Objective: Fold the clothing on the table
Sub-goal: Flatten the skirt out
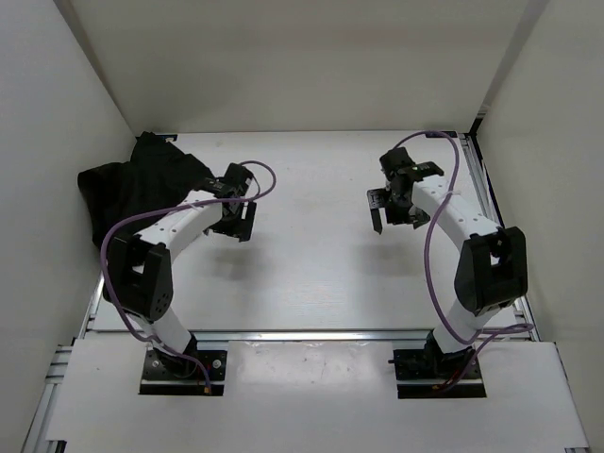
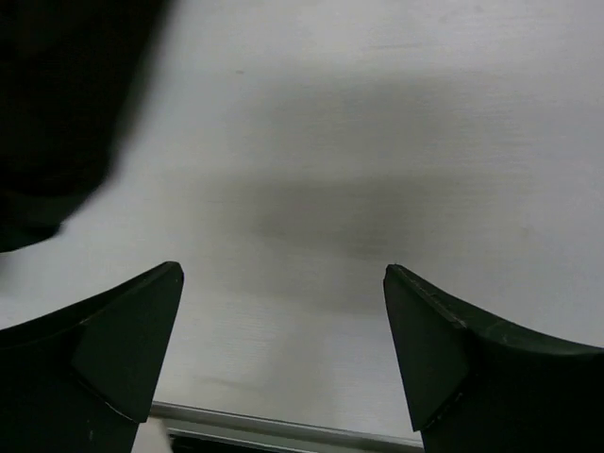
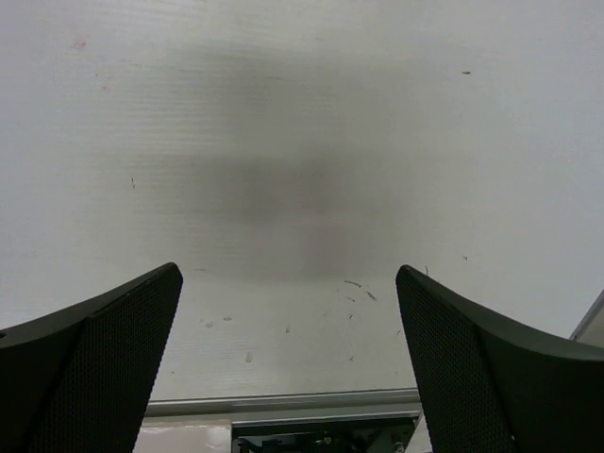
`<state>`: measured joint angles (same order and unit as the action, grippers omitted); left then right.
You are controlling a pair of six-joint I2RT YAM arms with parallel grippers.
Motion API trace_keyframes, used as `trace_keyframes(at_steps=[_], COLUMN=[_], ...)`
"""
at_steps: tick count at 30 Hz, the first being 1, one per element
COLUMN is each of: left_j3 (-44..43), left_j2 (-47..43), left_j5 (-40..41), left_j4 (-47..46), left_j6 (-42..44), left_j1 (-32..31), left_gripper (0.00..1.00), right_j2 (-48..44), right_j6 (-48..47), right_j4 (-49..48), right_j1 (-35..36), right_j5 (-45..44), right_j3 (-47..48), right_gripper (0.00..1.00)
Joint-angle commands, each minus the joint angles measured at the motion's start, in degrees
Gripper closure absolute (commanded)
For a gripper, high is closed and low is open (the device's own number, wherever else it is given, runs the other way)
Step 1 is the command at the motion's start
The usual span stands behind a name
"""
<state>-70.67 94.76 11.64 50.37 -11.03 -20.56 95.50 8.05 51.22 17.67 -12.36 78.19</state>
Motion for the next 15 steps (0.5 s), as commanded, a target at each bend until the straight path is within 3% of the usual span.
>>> trace_keyframes(at_steps=[1,3,6,9,10,13,14,15], left_j3=[-3.3,-3.3,-2.2,-4.0,-5.1,-6.1,-4.3,-0.6], left_j2=[-3.4,-3.4,-2.0,-0.9,-1.2,-4.9,-6.1,-7.2], left_j5=[18.5,35.8,45.8,44.9,38.3,31.8,34.3,46.8], left_j4=[1.0,-0.9,-3.2,-0.9,-0.4,-3.6,-5.3,-10.2], left_j6=[2.9,2.5,1.7,-2.4,-1.9,0.1,4.0,9.4], left_j1=[-6.7,-11.8,-12.3,-11.7,-10.0,-5.6,-5.8,-8.4], left_gripper=[0.02,0.01,0.01,0.02,0.01,0.01,0.02,0.01], right_j2=[1.3,1.6,2.4,3.0,3.0,3.5,3.5,3.7], right_j6=[0.7,1.2,1.7,1.2,0.8,0.3,0.0,-0.1], right_j4=[3.4,3.5,4.4,5.1,5.6,5.7,6.3,6.0], right_j1=[2.9,3.2,3.9,4.7,5.3,5.7,5.4,5.9], right_j5=[-4.9,-4.3,-3.8,-4.5,-4.6,-5.3,-5.7,-5.8], right_j3=[3.3,4.5,5.7,6.8,6.8,7.5,7.1,7.6], right_gripper=[0.00,0.01,0.01,0.00,0.01,0.00,0.01,0.01])
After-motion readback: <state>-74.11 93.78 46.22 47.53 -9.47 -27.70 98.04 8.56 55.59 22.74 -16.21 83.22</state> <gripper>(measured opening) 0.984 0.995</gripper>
